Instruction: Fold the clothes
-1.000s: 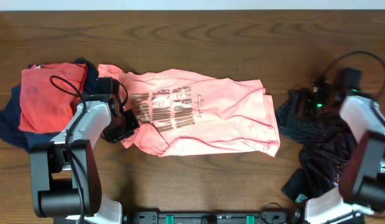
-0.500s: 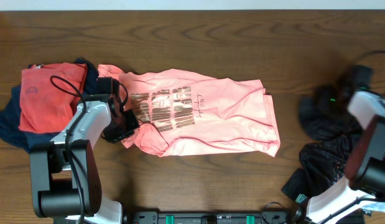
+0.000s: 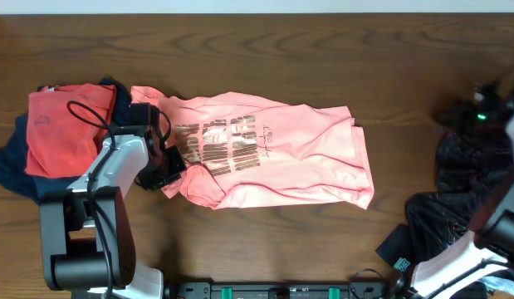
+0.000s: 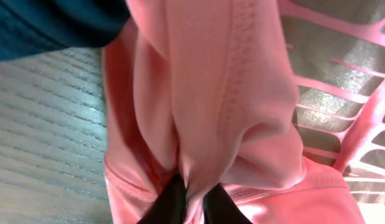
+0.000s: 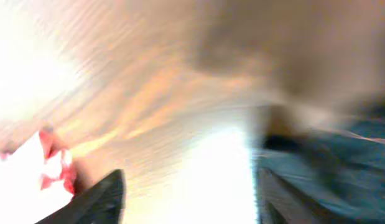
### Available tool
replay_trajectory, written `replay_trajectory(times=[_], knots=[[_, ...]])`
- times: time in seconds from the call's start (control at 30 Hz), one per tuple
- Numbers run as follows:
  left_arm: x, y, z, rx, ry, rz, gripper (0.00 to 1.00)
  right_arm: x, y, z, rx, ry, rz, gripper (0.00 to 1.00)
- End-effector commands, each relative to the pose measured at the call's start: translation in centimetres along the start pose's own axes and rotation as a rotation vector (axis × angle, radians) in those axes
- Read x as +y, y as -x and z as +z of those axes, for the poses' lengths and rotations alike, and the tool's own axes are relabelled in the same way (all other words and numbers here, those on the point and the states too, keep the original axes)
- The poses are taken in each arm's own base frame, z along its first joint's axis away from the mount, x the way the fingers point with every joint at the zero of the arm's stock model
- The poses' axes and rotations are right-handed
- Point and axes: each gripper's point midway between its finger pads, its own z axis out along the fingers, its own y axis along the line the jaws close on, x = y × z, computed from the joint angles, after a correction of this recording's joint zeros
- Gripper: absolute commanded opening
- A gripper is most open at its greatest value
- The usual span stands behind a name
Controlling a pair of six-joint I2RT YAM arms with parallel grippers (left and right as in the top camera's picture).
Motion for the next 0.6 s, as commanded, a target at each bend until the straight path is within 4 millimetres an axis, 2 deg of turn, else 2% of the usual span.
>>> replay_trajectory(times=[0.0, 0.13, 0.2, 0.3, 0.43, 0.5, 0.57], knots=[[-0.1, -0.4, -0.2, 0.003, -0.009, 0.005, 0.14, 6.3, -2.3, 2.4, 0.088, 0.102, -0.205, 0.72], [-0.1, -0.3, -0.2, 0.002, -0.009, 0.005, 0.14, 10.4, -5.2, 5.7, 0.184, 0.109, -0.293, 0.72], [-0.1, -0.3, -0.2, 0.000, -0.010, 0.005, 0.14, 11.8, -6.6, 7.4, 0.224, 0.112, -0.316, 0.72], [-0.2, -0.2, -0.2, -0.003, -0.012, 0.006, 0.14, 14.0, -7.9, 10.1, 0.244, 0.123, -0.345, 0.71], [-0.2, -0.2, -0.2, -0.004, -0.012, 0.006, 0.14, 16.5, -8.5, 12.6, 0.224, 0.151, -0.399, 0.69], [-0.2, -0.2, -0.2, -0.003, -0.012, 0.006, 0.14, 17.4, -9.0, 13.3, 0.224, 0.160, -0.426, 0.64], [-0.2, -0.2, -0.2, -0.004, -0.012, 0.006, 0.14, 18.1, -9.7, 13.6, 0.230, 0.166, -0.449, 0.51]])
